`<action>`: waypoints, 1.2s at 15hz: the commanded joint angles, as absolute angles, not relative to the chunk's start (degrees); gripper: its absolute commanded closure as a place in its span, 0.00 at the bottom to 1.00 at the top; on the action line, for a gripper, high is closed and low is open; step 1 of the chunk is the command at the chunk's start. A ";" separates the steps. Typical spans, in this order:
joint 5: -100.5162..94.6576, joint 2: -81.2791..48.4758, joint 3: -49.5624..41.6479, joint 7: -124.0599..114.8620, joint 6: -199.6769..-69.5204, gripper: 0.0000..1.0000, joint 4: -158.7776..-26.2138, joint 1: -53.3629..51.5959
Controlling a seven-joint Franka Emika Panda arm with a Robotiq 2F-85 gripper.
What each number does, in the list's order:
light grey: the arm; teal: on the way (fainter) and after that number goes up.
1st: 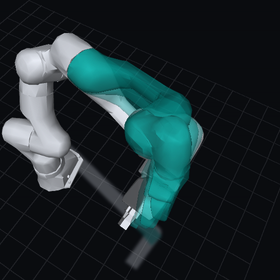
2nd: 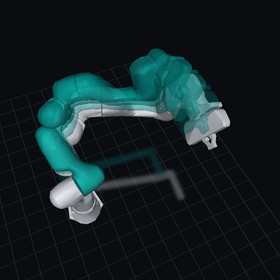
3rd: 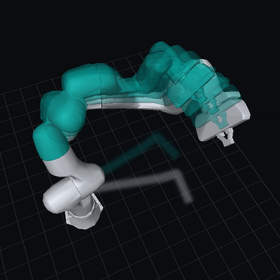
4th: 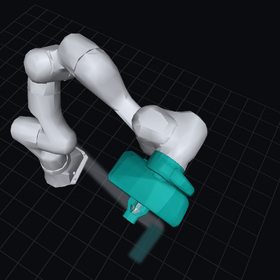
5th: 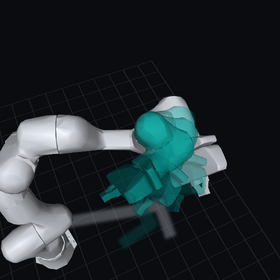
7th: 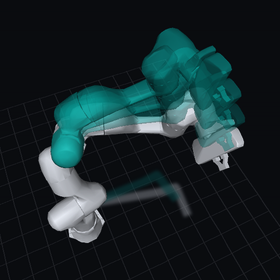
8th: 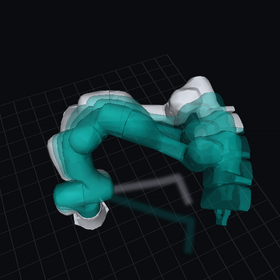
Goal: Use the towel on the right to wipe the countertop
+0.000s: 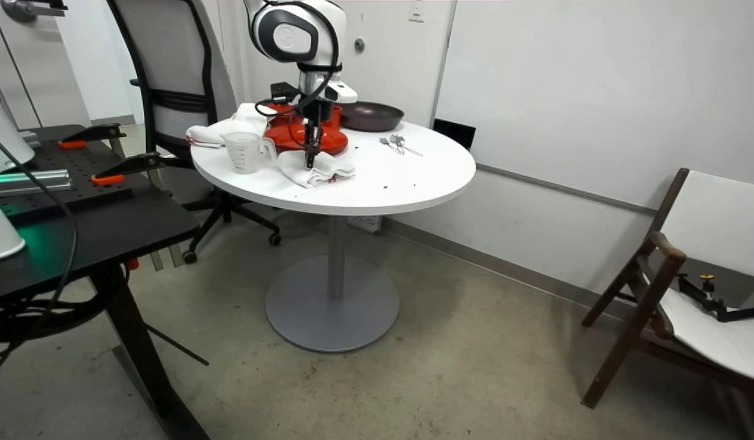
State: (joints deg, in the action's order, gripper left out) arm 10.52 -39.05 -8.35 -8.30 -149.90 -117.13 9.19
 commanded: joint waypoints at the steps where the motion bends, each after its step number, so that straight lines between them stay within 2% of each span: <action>1: 8.85 -37.36 -8.45 -5.73 -149.41 0.99 -118.18 10.26; 18: 5.79 -38.98 -12.10 -7.70 -148.57 0.99 -111.85 12.28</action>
